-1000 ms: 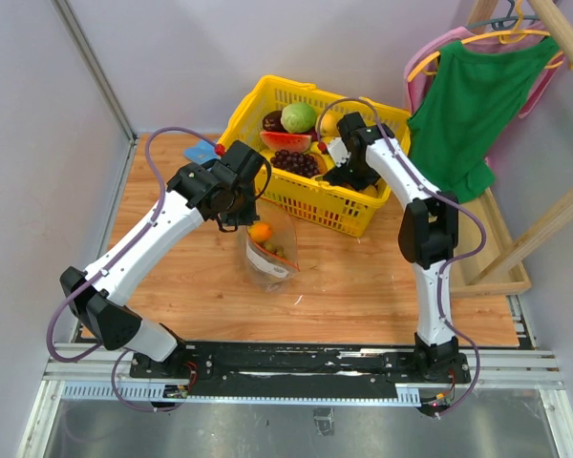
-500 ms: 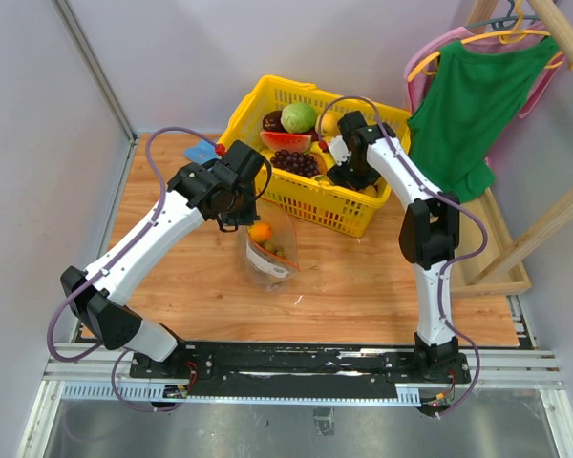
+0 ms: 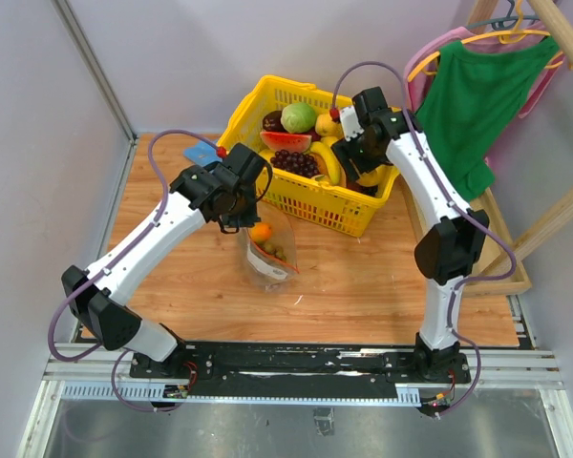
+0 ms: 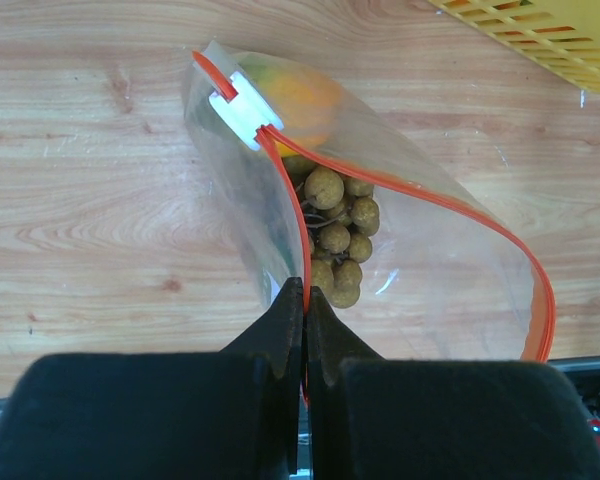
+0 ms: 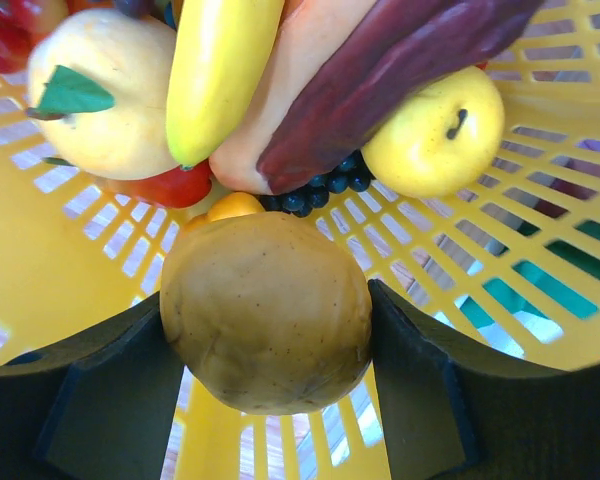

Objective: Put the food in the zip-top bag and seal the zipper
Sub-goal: Pick up the fake fruit from the bin.

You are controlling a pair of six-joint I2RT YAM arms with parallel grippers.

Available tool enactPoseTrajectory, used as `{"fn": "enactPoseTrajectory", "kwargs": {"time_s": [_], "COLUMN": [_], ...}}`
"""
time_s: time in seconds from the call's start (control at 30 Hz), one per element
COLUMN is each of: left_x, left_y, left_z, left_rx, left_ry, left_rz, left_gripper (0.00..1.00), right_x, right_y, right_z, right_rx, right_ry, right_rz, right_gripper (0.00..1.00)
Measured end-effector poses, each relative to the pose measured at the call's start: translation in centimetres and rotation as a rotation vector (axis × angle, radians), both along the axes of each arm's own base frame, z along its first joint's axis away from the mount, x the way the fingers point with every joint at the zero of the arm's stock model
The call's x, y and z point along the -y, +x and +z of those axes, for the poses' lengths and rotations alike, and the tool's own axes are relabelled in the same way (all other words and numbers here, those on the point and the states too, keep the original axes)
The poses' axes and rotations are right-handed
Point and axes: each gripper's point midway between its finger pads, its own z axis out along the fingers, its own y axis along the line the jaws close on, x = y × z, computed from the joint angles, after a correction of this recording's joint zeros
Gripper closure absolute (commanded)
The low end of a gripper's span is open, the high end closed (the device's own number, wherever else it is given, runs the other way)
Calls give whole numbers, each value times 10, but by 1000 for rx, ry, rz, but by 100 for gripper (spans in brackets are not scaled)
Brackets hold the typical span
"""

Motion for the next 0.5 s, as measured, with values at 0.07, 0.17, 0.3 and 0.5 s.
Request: {"fn": "enactPoseTrajectory", "kwargs": {"time_s": [0.07,0.17,0.3,0.5], "left_x": [1,0,0,3], "left_y": [0,-2,-3,-3], "left_z": [-1,-3,-2,4], "left_rx": [2,1,3,19], "left_ry": [-5,-10,-25,-57], "left_rz": [-1,0,2,8], "left_gripper": [100,100,100,100], "right_x": [-1,-1,-6,-31], "right_y": [-3,-9,-17,-44], "right_z": [15,39,75,129], "right_rx": [29,75,156,264], "right_ry": [28,72,148,307], "right_rz": [-22,-49,-71,-31], "right_gripper": [72,73,73,74]}}
